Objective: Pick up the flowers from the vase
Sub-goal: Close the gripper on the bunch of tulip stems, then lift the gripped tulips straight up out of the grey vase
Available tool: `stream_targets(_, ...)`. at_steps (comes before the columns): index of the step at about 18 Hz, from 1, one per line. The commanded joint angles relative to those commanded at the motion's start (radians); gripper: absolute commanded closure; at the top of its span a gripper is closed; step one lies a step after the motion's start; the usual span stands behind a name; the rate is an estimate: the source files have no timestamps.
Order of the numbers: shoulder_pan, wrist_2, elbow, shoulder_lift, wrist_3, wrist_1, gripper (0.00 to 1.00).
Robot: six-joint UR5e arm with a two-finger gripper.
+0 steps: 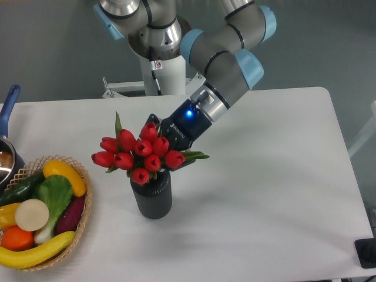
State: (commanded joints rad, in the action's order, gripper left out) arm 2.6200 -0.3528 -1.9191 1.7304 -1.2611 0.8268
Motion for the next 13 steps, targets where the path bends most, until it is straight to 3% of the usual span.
stream_targets(7,0.006,0.003,0.061,-0.009,0.083,0.000,0.51)
stream_targets(13,0.009,0.048,0.075,-0.041,0.129,0.000,0.51)
